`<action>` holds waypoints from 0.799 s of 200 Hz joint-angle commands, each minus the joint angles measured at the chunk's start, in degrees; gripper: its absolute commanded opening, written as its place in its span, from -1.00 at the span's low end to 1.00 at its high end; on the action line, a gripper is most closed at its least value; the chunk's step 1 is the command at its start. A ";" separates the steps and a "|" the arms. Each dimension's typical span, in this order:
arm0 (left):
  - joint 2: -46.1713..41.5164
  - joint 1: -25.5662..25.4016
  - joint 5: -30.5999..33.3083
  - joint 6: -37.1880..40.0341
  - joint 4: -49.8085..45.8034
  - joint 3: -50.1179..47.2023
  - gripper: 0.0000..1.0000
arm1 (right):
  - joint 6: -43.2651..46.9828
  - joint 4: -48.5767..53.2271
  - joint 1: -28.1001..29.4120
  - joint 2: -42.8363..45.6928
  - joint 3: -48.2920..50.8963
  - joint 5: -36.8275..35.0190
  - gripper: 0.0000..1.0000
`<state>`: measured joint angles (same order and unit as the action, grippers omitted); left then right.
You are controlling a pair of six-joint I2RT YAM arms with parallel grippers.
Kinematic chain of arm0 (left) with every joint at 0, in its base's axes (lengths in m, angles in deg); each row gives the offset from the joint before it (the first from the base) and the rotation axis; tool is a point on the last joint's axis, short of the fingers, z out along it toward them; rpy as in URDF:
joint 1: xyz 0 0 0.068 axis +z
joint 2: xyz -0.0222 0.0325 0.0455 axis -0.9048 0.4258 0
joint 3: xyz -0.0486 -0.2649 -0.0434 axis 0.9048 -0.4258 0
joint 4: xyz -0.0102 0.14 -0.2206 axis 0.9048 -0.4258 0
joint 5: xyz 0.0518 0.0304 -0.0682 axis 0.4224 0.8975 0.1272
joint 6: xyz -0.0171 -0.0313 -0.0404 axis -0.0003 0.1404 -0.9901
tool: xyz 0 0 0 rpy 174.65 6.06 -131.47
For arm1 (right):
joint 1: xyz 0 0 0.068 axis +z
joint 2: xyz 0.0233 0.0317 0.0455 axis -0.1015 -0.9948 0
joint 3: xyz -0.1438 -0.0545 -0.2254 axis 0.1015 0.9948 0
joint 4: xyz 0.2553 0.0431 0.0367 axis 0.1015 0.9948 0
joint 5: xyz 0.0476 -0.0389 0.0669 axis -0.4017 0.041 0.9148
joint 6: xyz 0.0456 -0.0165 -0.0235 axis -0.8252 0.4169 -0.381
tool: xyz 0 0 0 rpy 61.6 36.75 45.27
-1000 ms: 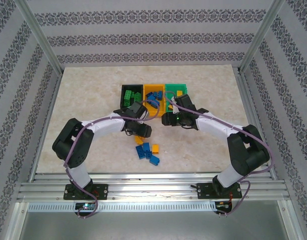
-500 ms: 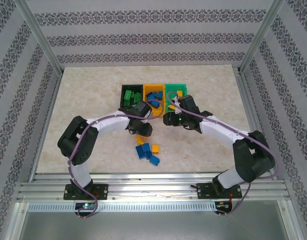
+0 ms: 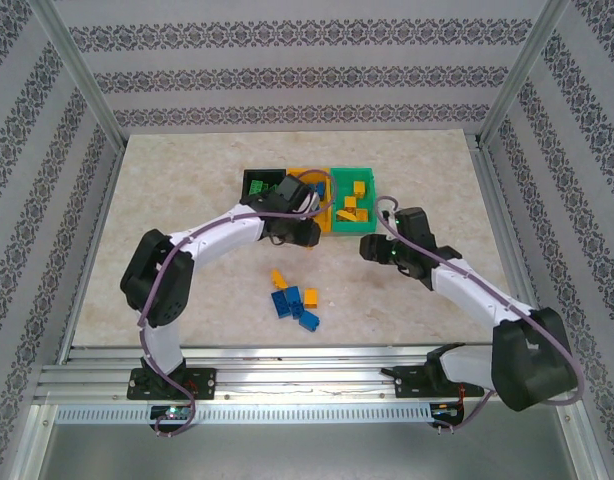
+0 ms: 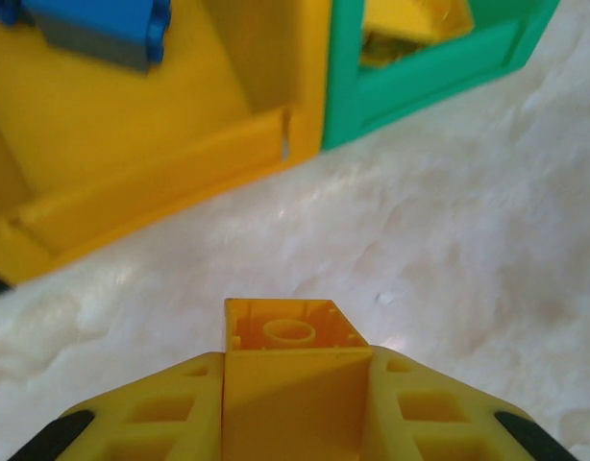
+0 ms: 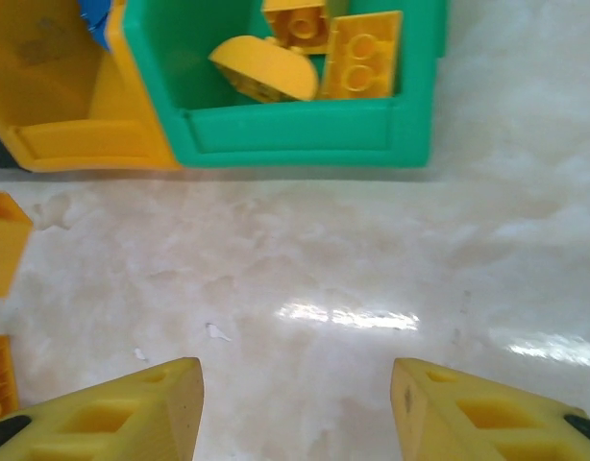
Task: Sort the legos into containers by color
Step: Place the lego in the container.
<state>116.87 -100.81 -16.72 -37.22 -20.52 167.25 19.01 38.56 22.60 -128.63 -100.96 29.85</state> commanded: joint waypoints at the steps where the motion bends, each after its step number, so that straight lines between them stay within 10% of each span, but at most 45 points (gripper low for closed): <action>1: 3.85 -0.57 -0.19 -0.29 -2.80 7.14 -0.47 | 0.30 0.44 -1.66 1.98 1.88 0.72 0.11; 118: 36.53 -0.14 8.49 11.28 -26.85 66.50 -0.26 | 0.15 3.54 -5.07 5.35 5.31 6.97 0.14; 160: 37.45 0.08 8.98 10.69 -26.38 68.38 0.07 | -2.28 2.48 -4.83 6.53 7.47 9.27 0.14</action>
<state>155.14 -100.79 -9.79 -27.71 -42.42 234.87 18.64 41.16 17.92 -122.97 -95.37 36.54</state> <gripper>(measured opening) 0.523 0.572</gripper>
